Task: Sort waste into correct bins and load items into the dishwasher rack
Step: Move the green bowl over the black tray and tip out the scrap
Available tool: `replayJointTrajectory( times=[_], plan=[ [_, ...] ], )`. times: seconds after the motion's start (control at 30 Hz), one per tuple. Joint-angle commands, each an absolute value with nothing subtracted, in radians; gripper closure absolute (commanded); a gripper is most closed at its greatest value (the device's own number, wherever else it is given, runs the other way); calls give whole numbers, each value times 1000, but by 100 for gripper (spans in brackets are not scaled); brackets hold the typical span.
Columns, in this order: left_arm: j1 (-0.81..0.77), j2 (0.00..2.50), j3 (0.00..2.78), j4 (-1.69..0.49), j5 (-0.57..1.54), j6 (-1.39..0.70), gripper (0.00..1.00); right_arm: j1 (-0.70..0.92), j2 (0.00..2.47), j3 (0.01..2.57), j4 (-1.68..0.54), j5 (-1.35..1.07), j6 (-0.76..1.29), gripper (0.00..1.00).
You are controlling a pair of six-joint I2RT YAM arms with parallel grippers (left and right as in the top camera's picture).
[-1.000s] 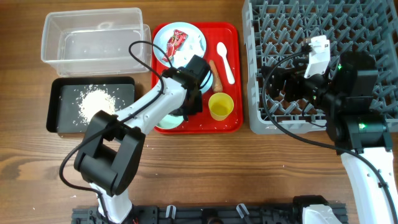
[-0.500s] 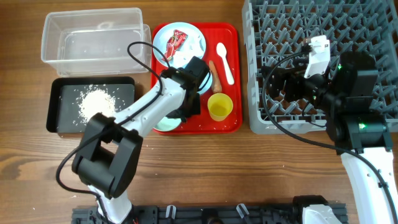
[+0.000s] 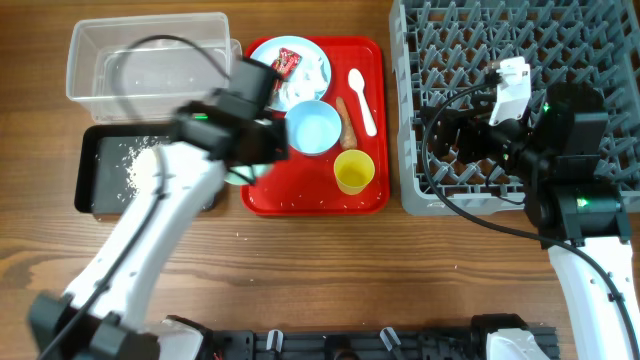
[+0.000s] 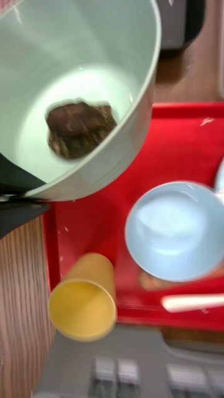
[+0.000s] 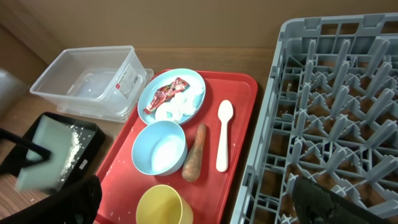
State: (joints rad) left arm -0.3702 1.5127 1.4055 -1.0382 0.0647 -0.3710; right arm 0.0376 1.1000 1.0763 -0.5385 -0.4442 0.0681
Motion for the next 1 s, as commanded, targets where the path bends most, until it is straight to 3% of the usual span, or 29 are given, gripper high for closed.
replayJointTrajectory(
  times=[0.0,0.23,0.43,0.73,0.97],
  plan=[
    [-186,1478,1419,-1045,364,-211,96,37,1107,1100,-533,-434,82,0],
    [152,1531,1387,-1056,693,3,96,37,1107,1100,-536,-434,82,0],
    [342,1626,1330,-1055,996,175,96,37,1107,1100,-536,-434,82,0],
    [516,1874,1258,-1067,1456,311,96,37,1107,1100,-535,-434,81,0],
    [560,1956,1258,-1079,1577,233,96,37,1107,1100,-537,-434,80,0]
  ],
)
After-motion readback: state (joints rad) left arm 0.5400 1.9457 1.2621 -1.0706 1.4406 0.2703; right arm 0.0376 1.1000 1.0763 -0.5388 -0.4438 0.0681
